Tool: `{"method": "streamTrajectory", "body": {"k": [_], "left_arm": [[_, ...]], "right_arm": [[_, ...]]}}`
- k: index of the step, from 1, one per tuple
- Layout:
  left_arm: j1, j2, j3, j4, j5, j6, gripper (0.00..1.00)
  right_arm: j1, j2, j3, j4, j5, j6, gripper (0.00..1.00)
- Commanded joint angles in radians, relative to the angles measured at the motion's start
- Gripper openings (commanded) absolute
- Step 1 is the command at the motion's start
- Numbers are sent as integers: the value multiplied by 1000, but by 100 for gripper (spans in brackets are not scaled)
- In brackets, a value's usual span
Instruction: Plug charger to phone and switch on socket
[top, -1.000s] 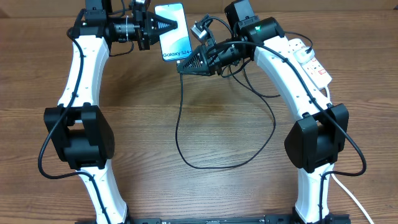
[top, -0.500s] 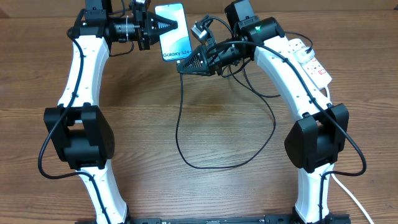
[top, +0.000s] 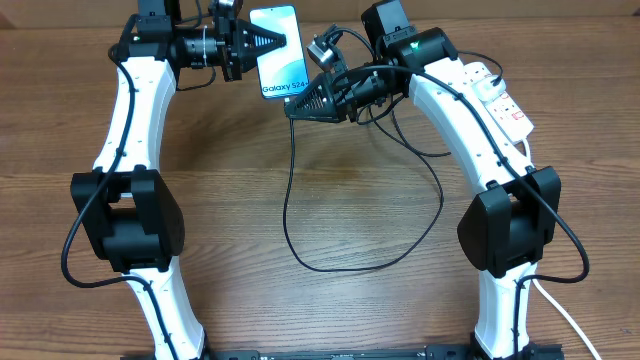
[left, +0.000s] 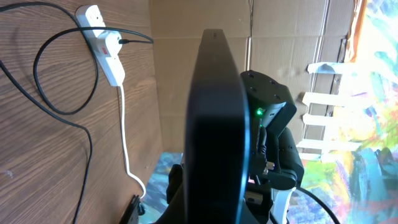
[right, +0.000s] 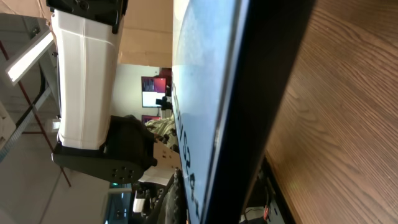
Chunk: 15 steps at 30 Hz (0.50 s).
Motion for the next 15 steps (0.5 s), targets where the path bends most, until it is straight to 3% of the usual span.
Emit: {"method": "streamTrajectory", "body": {"k": [1,15], "left_arm": [[-35,-41,26,-6,107,36,4],[-26,-42,26,-7,95,32,4]], "right_arm": [[2,-26,28,10,-3,-4,4],[2,-26,28,-13,-4,-4,4]]}}
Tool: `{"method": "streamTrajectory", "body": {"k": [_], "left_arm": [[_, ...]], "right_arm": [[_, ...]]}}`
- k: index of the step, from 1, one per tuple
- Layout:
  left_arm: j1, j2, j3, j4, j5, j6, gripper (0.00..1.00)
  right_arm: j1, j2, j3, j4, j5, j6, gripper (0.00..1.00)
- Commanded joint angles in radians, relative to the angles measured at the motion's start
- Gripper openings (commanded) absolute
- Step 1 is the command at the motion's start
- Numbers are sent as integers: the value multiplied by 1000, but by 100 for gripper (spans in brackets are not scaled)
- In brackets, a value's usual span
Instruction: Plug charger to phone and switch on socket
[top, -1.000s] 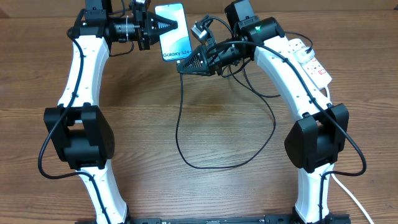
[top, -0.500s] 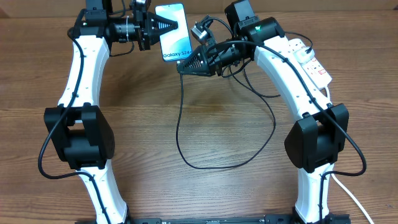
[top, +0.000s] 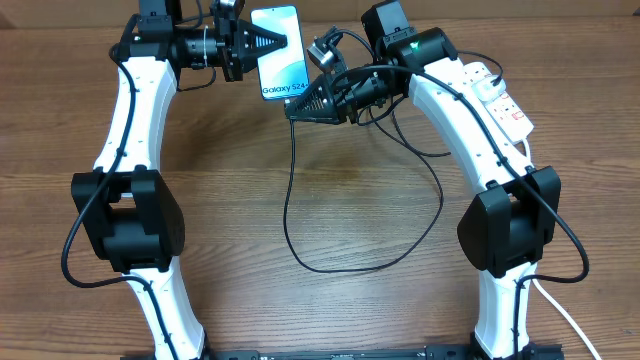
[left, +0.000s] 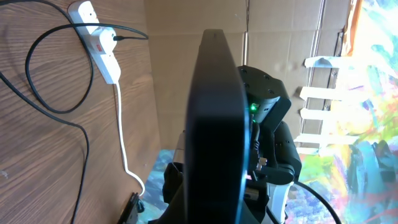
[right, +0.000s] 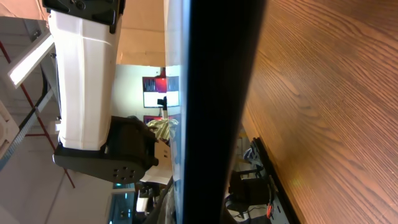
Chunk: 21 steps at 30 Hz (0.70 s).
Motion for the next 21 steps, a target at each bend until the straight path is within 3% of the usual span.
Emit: {"method": "streamTrajectory", "body": {"k": [1,21], "left_arm": [[-24,-42,26,-4,76,15,4],[11,-41,26,-11,13,4,4]], "right_arm": [[2,-26,28,7,-12,-4,4],[-5,-27,29,13,-39,-12,4]]}}
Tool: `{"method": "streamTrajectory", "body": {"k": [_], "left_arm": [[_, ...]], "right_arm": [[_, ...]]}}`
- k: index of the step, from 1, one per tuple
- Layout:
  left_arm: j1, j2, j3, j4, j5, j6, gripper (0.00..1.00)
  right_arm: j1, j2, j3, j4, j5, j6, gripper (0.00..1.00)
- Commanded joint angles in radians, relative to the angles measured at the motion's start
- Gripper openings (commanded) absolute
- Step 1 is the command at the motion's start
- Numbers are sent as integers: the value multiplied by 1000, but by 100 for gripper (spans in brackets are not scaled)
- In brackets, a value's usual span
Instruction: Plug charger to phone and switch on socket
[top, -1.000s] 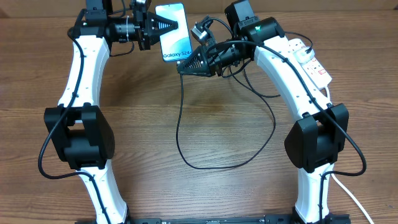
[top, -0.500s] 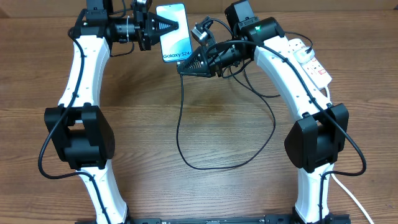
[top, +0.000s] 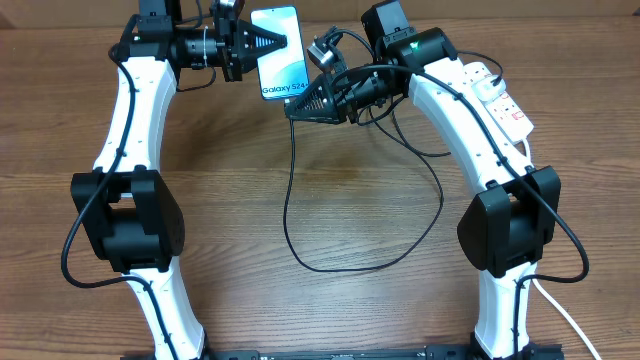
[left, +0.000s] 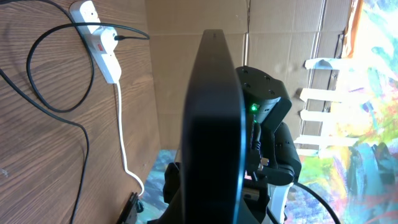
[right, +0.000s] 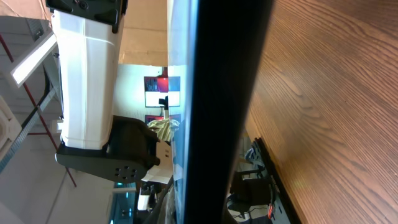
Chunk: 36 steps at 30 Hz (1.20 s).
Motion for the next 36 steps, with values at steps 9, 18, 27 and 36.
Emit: {"method": "streamTrajectory", "body": {"k": [9,18,27,36], "left_arm": [[18,-41,26,-4,-2,0,4],[20,-41,26,-3,-31,1,4],[30,-41,26,-4,-31,0,4],[28,-41,26,-3,-29,-41,4]], "right_arm": [[-4,-27,29,-8,-43,-11,4],[-16,-27,29,-3,-45,-11,4],[-21,-37,29,-23,-80,-23,4],[-10,-37,29,-23,-67,-47,4]]}}
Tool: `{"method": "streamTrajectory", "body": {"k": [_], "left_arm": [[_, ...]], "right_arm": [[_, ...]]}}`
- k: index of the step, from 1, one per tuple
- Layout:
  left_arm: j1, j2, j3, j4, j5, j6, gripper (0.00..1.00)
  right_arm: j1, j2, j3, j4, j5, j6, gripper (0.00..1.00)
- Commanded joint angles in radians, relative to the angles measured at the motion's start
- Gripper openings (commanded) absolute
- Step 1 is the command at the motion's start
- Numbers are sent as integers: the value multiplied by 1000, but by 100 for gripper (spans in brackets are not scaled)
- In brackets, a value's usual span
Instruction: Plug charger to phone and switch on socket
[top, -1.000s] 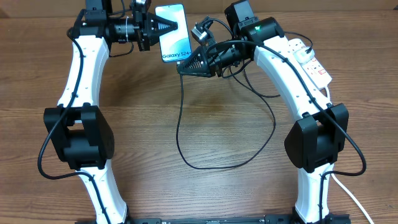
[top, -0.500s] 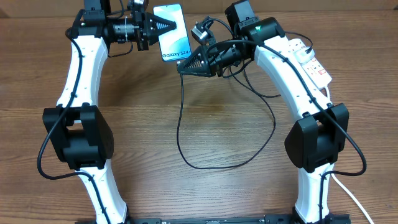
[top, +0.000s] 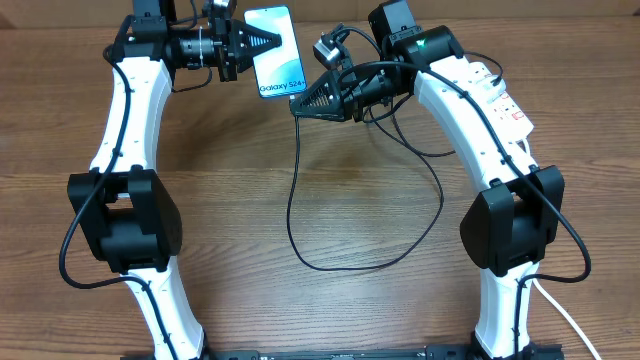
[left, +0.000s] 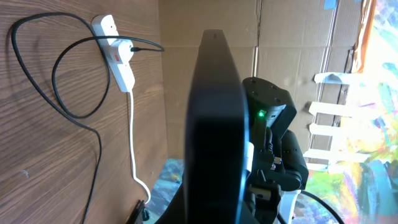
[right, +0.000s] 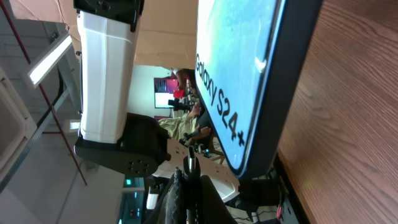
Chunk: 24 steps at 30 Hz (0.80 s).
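My left gripper (top: 266, 42) is shut on the phone (top: 279, 55), holding it above the table's far edge with the lit "Galaxy S24+" screen facing up. The left wrist view shows the phone (left: 217, 112) edge-on. Just right of its lower end, my right gripper (top: 298, 103) is shut on the charger plug (right: 190, 163). In the right wrist view the plug's metal tip sits beside the phone (right: 249, 74), a little apart from its bottom corner. The black cable (top: 290, 200) loops over the table to the white power strip (top: 497, 92).
The power strip (left: 118, 50) lies at the far right beside the right arm, with its white lead running off the table. The cable's loop (left: 56, 81) spreads over the middle of the wooden table (top: 350, 300). Cardboard walls stand behind.
The phone has shifted slightly left and away from the right gripper. In the right wrist view it no longer fills the frame edge-on: its screen shows and the plug tip stands clear of it.
Through all earlier moments the left gripper held the phone and the right gripper held the plug close up against its lower end, with the phone's edge filling the right wrist view. Now the two are a little apart, the plug beside the phone's bottom corner.
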Motion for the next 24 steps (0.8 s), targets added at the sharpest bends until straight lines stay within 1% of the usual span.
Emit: {"method": "streamTrajectory", "body": {"k": [1,9,14,17,24], "left_arm": [[7,-41,26,4,27,-37,4],[3,-41,26,4,36,-55,4],[3,-41,26,4,55,-55,4],[3,-41,26,5,81,-42,4],[3,-41,26,4,84,-20,4]], "right_arm": [[14,-37,29,3,-19,-27,4],[41,-37,29,5,-19,-46,4],[43,-37,29,7,31,-45,4],[40,-37,29,23,29,-44,4],[25,-37,29,30,29,-40,4]]}}
